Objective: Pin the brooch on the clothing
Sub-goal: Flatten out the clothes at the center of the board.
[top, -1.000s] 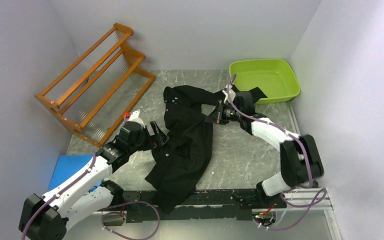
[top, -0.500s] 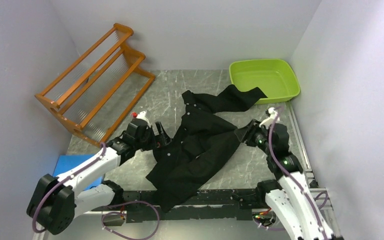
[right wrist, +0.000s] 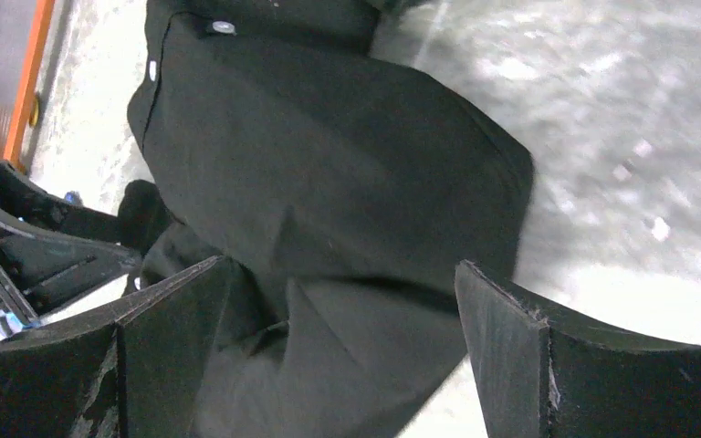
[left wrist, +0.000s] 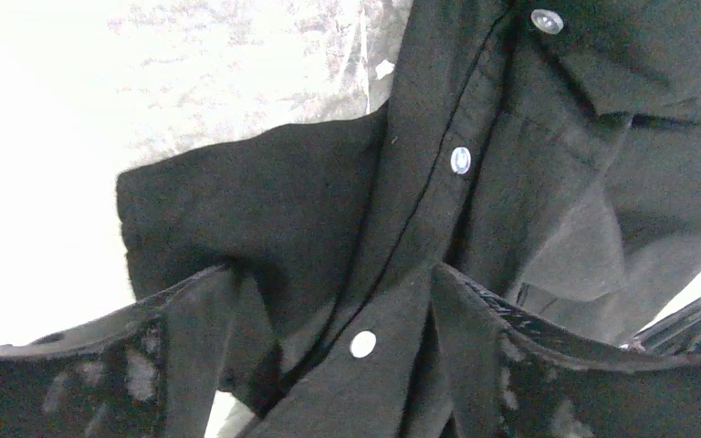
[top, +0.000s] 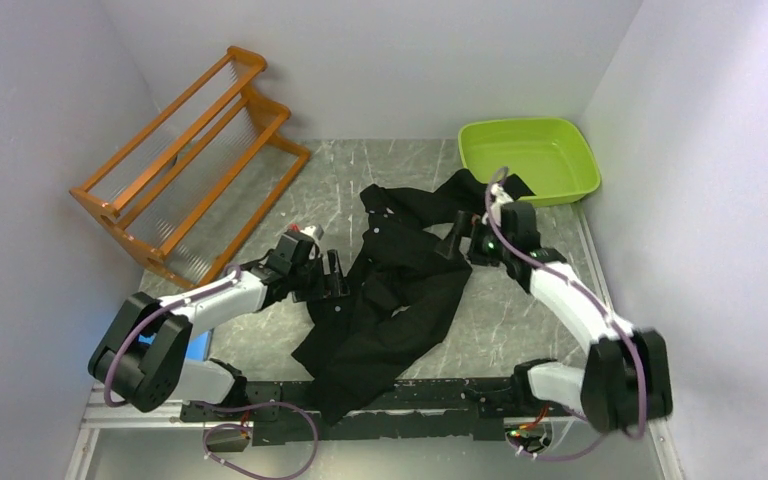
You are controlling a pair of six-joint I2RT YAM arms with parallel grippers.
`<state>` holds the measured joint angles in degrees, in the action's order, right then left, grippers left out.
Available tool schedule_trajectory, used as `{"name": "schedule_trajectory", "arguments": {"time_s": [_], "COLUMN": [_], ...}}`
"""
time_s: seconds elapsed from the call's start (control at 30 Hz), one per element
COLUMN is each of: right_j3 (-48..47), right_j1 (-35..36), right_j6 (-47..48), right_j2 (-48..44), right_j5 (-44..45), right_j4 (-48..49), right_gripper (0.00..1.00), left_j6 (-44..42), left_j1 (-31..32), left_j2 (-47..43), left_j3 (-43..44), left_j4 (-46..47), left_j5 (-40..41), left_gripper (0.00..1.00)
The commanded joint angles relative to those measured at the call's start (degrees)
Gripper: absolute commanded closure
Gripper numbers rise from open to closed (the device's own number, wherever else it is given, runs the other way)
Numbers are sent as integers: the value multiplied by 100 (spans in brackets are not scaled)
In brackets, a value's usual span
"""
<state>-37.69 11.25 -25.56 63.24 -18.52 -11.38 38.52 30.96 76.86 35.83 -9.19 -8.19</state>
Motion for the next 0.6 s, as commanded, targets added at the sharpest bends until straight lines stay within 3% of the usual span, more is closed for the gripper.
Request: {"name": "schedule_trajectory", "arguments": {"time_s": [0.0, 0.13, 0.23, 0.37, 0.43, 0.47, 0.57], "right_j3": [-1040, -1662, -2091, -2496, -2527, -2550, -2651], "right_j1": [467, 1262, 1478, 1567, 1574, 1574, 1570], "right_j6": [509, 1033, 1233, 1338, 1309, 1276, 1150], "right_j2": [1169, 1779, 2375, 3070, 3207, 3227, 3091], "right_j5": [-406, 647, 810, 640, 445, 376, 335], "right_j4": [629, 567, 479, 274, 310, 304, 268], "right_gripper": [4, 2, 2, 11, 24, 37, 90], "left_j6": [-95, 32, 137, 225, 313, 366, 547], "left_j1": [84, 98, 101, 101, 100, 103, 97], "left_j2": [103, 62, -27, -355, -729, -955, -1708], "left_j3": [39, -158, -274, -338, -390, -426, -533], "left_j4": [245, 383, 457, 354, 243, 171, -193], "left_j5": [-149, -167, -170, -61, 97, 179, 414], "left_gripper": [32, 71, 93, 97, 97, 97, 97]}}
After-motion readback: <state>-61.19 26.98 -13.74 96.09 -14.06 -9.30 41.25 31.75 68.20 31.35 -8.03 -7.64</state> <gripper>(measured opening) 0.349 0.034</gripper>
